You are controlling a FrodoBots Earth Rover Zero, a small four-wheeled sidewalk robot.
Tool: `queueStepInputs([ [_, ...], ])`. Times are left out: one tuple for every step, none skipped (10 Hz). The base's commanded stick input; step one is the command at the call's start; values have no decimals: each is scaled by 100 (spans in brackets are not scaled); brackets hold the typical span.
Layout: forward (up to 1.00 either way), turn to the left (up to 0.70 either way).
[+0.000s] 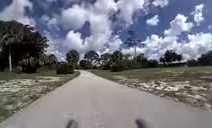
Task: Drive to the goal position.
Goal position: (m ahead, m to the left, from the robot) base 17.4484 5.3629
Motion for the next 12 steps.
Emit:
queueStepInputs([
  [85, 4],
  [85, 0],
  [85, 0],
  [85, 0],
  [85, 0],
  [85, 0],
  [85, 0],
  [85, 0],
  [85, 0],
  [85, 0],
  [85, 0],
  [85, 0],
])
